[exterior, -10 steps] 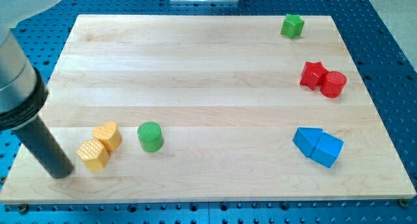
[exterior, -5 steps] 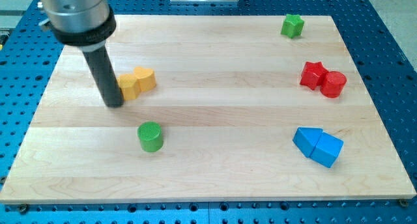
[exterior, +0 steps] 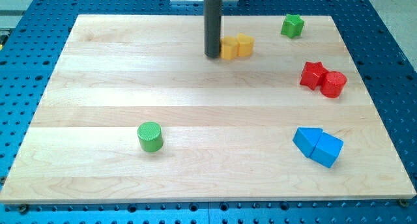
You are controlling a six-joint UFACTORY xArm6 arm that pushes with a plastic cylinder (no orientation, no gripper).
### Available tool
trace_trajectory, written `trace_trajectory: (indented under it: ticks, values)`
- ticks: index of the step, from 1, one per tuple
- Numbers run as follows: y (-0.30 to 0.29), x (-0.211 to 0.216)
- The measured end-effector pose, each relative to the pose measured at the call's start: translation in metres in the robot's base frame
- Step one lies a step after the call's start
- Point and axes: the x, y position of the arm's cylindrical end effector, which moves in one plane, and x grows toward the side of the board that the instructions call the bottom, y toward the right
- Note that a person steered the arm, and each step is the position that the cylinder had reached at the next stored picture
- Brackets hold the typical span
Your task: Move the yellow blocks to the bottom left of the green star
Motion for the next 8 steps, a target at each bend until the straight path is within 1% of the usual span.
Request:
trace_trajectory:
  ticks: [1,2,3,4,5,6,7,8]
  values:
    - [0.009,-0.009]
    - [0.014,0.008]
    - [0.060,0.003]
    - [0.095,-0.034]
    - [0.093,-0.026]
    - [0.053,-0.015]
    - [0.035,-0.065]
    - [0.074,-0.057]
